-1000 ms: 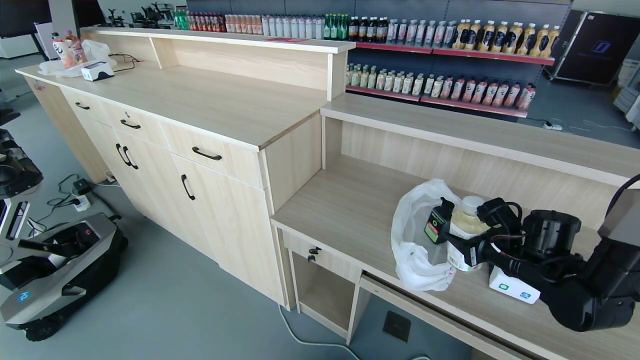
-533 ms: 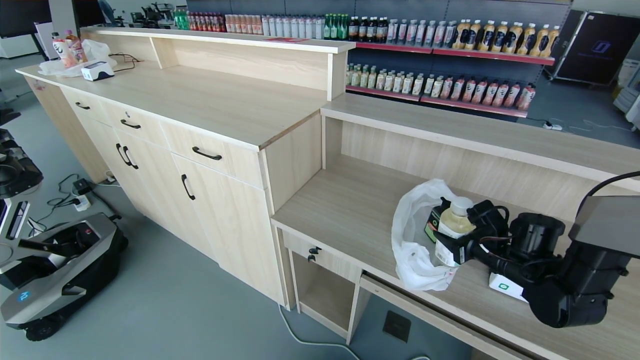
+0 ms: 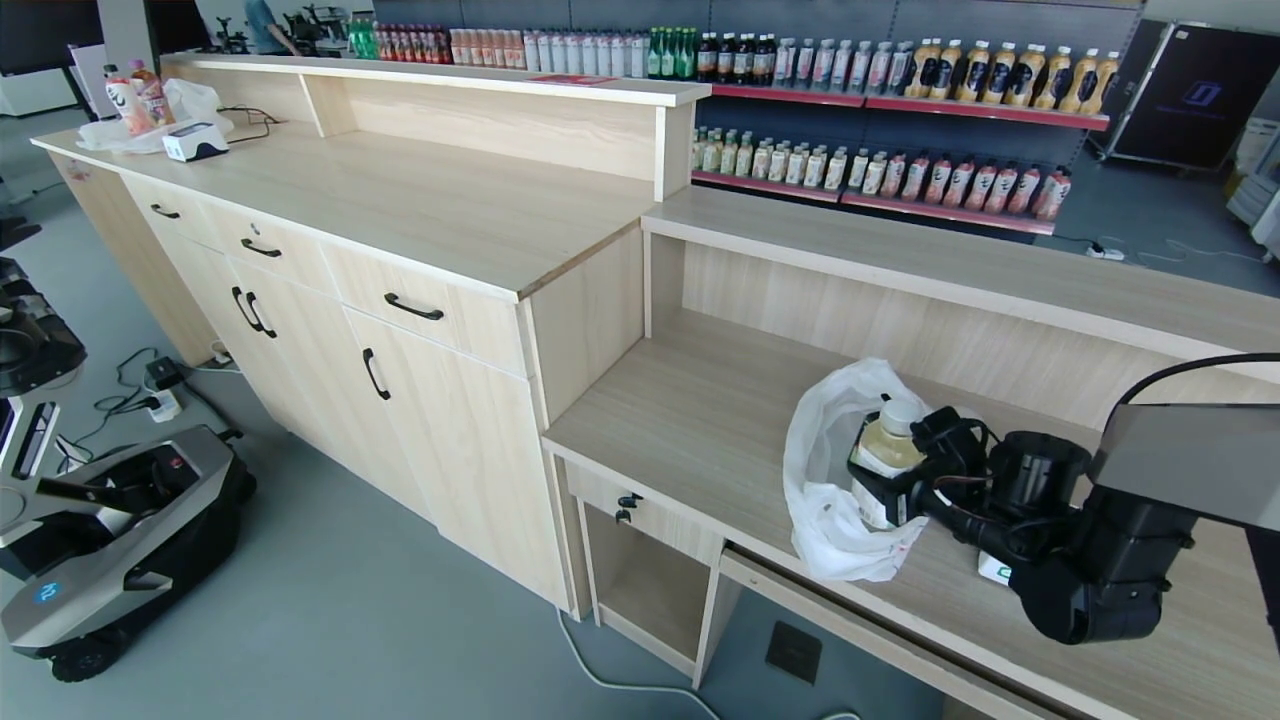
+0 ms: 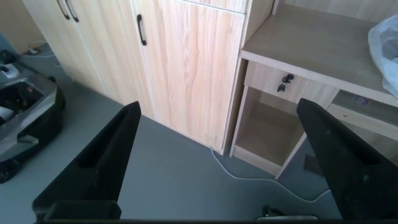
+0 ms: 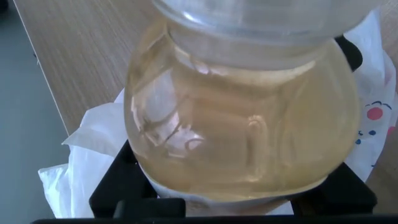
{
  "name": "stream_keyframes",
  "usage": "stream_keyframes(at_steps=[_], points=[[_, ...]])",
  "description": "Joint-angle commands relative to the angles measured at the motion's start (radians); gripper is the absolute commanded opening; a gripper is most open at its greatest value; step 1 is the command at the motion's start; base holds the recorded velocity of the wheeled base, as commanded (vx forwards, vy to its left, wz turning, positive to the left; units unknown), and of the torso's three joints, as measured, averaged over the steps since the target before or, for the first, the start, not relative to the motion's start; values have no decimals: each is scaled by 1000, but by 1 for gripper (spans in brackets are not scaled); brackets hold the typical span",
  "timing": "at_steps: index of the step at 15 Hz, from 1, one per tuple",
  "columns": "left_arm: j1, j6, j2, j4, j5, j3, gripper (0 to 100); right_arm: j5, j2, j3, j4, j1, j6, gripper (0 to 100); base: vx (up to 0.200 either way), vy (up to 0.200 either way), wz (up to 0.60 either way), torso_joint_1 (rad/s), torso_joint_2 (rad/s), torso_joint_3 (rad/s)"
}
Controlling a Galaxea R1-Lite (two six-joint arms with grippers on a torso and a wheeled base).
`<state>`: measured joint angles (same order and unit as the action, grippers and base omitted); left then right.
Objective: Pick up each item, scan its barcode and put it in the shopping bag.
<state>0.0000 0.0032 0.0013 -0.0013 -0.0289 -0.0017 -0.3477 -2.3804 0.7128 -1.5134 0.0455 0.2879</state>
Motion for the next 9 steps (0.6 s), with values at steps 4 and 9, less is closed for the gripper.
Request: stream_keyframes(at_steps=[4, 9], points=[[0, 0, 0, 0, 0, 0, 100, -1, -65, 50, -1, 5, 2, 0, 0, 0, 0, 0, 0, 0], [0, 0, 0, 0, 0, 0, 100, -1, -88, 48, -4, 4, 5, 0, 0, 0, 0, 0, 0, 0]])
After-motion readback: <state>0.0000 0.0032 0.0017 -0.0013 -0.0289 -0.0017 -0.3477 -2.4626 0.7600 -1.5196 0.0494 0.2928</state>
